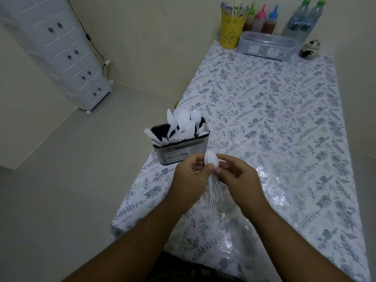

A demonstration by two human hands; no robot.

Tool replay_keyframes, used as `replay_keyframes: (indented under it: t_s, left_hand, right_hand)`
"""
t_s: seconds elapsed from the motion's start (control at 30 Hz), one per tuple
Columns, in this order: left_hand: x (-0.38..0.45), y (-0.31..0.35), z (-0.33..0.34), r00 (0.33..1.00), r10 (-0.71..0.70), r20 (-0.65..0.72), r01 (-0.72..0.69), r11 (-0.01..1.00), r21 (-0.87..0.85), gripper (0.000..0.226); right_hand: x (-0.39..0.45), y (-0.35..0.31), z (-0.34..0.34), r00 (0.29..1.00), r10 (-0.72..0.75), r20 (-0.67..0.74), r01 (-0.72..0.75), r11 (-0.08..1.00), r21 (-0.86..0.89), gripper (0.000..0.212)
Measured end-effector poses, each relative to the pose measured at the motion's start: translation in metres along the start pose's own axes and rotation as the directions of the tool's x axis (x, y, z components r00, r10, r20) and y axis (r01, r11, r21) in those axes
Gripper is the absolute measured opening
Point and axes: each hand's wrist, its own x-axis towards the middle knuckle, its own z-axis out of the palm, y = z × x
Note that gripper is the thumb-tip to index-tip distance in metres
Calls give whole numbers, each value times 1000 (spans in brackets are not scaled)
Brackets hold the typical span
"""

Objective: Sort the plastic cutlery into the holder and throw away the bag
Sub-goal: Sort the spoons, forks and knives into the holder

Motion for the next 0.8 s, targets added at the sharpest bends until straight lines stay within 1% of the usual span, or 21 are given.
replay_keyframes:
  t_s: [0.07,0.17,0.3,0.43,0.5,0.57,0.67,0.8]
  left_hand:
    - [12,14,-3,998,54,34,-54,999,-3,21]
    - [32,41,-7,991,126,38,-125,992,-27,21]
    - [57,80,-11,968,249,18,-248,968,-31,21]
    - [83,113,-21,938,346,0,-346,938,-16,25]
    - [93,123,-27,924,383,1,-383,924,-6,25]
    - [102,127,-32,917,400,4,-400,916,21,24]
    - [113,121,-37,918,396,16,-396,916,55,26]
    - [123,98,-37,941,337,27,-338,934,118,23]
  right_hand:
    - [11,-19,-1,999,14,40,-18,993,117,34]
    - [29,-50,3,999,-33,42,25,983,183,31]
    - [59,-90,9,989,-151,2,148,969,199,32]
    - [89,-123,16,975,-222,30,211,956,201,47]
    - [102,-133,20,968,-246,58,230,953,196,48]
    - [114,-136,24,962,-259,87,238,949,205,46]
    - [127,-129,30,965,-246,89,221,949,226,46]
    - [135,-104,35,979,-180,91,153,956,249,43]
